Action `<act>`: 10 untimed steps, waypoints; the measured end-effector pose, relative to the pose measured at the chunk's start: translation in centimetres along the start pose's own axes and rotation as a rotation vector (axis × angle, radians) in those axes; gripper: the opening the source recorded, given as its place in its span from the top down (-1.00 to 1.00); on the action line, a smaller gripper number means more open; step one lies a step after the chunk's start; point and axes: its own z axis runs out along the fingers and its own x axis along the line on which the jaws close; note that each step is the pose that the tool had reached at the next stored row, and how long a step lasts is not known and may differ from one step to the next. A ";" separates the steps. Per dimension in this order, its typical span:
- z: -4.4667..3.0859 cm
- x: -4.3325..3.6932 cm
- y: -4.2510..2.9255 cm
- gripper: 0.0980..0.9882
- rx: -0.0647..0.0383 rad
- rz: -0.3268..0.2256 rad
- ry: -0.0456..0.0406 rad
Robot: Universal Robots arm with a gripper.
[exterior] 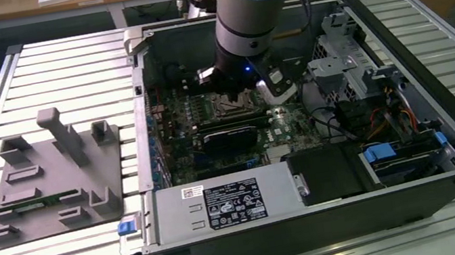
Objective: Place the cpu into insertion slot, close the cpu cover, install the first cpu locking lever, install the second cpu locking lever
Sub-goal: 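Install the second cpu locking lever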
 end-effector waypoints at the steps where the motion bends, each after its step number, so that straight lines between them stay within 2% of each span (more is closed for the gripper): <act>1: -0.02 -0.01 -0.06 0.98 0.003 0.002 0.0001; 4: -0.06 -0.19 -0.15 0.98 0.012 0.009 0.0059; 6: -0.08 -0.47 -0.18 0.98 0.014 0.011 0.0124; 10: -0.20 -0.96 -0.55 0.98 0.014 0.014 0.0197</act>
